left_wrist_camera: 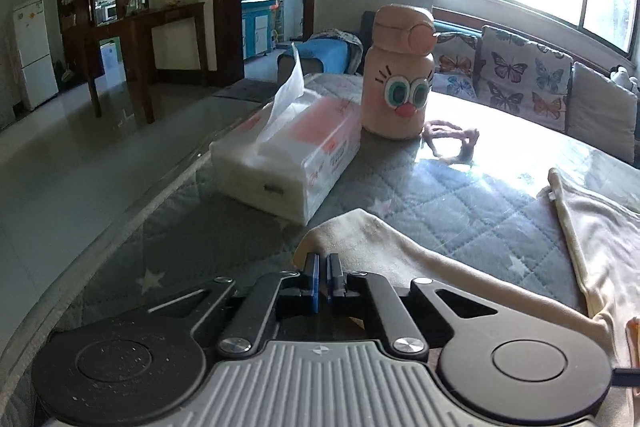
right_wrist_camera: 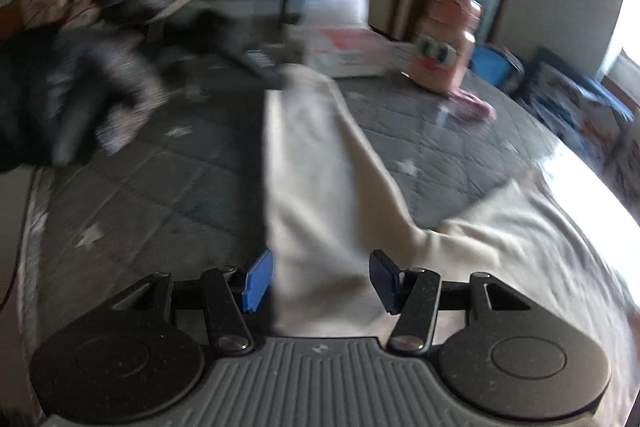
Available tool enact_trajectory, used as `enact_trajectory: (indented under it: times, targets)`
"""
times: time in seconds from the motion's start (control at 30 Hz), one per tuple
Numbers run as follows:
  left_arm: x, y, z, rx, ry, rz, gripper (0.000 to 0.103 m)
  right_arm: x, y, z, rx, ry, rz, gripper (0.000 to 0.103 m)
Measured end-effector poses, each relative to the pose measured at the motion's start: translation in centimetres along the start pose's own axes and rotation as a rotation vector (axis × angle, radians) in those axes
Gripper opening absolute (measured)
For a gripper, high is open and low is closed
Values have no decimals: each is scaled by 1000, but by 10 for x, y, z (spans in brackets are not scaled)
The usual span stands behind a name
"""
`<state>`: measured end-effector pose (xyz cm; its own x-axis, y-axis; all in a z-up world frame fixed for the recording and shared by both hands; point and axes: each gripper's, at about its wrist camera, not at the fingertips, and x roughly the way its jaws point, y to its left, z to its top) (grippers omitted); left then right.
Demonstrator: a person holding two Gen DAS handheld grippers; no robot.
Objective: Fold clothes
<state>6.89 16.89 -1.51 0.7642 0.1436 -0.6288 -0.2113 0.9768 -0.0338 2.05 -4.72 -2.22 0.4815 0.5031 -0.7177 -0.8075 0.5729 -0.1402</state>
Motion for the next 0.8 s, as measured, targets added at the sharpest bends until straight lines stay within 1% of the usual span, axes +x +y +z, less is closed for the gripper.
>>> enact_trajectory:
  times: [0.1, 0.27, 0.3, 0.37, 0.4, 0.43, 0.53, 0.6, 0.7, 0.73, 0.8]
  targets:
    - [1, 3, 1, -4, 1, -5, 6, -5, 8, -1, -35, -15, 15, 55]
    - [-9, 5, -2, -20, -5, -13, 9, 0, 10, -3, -15, 10, 116, 55]
    - [-10, 5, -3, -21, -6, -14, 12, -1, 11, -3, -15, 8, 130, 55]
    - [-12, 5, -4, -28, -5, -13, 24, -7, 14, -2, -23, 1, 144, 55]
    - [-12, 5, -5, -35, -5, -11, 32, -10, 13, -1, -24, -4, 139, 55]
    - [-10, 5, -5, -41, -1, -9, 34, -13, 12, 0, -26, -9, 133, 55]
    - [-5, 6, -6, -67, 14, -3, 34, -22, 3, 2, -10, -14, 118, 55]
    - [-1, 5, -7, -82, 22, -14, 34, -28, -3, 2, 0, -10, 105, 55]
    - [3, 1, -7, -74, 26, -15, 32, -37, -12, -1, 14, -3, 86, 55]
    - [5, 1, -7, -76, 28, -11, 21, -40, -15, -2, 22, -1, 80, 55]
    - [8, 3, -6, -104, 36, 1, 9, -48, -21, -7, 42, -2, 68, 55]
